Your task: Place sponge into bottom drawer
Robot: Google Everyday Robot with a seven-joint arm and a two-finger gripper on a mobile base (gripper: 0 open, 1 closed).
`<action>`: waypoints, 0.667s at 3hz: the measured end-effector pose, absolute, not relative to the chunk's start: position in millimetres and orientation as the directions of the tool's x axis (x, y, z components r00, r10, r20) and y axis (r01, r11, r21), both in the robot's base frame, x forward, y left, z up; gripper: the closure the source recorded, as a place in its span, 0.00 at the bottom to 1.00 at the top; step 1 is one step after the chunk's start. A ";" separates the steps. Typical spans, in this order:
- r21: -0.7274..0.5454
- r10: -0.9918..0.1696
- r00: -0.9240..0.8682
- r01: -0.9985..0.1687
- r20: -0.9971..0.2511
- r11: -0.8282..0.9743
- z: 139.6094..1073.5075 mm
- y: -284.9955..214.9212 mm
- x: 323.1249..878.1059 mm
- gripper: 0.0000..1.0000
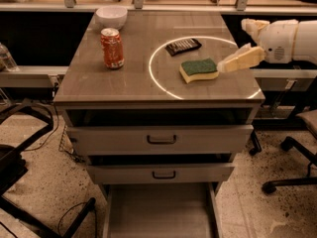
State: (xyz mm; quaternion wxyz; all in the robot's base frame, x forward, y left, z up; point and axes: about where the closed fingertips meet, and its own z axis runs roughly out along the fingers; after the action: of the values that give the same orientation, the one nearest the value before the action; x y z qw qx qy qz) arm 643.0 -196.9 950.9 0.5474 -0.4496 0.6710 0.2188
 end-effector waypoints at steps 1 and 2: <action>-0.155 -0.292 0.015 -0.873 -0.956 0.463 925.4 -167.6 681.7 0.00; -0.131 -0.291 -0.001 -0.890 -0.957 0.436 893.6 -150.5 704.3 0.00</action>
Offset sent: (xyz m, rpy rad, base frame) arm 0.0851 0.0591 -0.1027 0.0443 0.0770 0.1089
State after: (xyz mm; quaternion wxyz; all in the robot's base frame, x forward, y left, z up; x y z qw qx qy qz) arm 704.3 -150.5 893.6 0.5420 -0.4534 0.6514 0.2764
